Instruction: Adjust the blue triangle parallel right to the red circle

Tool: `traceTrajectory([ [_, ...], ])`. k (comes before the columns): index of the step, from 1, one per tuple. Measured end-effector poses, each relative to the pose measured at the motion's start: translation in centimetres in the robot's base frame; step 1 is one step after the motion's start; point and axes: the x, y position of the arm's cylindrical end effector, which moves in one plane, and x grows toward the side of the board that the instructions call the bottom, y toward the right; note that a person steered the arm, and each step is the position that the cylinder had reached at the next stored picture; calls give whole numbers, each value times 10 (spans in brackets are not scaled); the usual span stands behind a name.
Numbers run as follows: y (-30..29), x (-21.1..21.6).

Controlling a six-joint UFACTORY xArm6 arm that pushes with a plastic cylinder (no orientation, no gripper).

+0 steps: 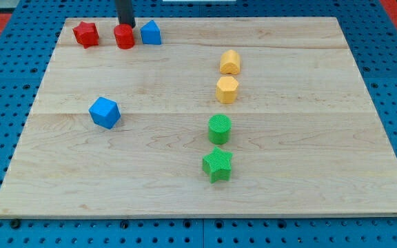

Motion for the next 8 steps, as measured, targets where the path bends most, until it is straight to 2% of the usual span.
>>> traceTrajectory([
  [1, 10, 1],
  [2, 52, -15],
  [3, 56, 20],
  [5, 137, 32],
  [6, 105, 78],
  [7, 48, 84],
  [8, 66, 72],
])
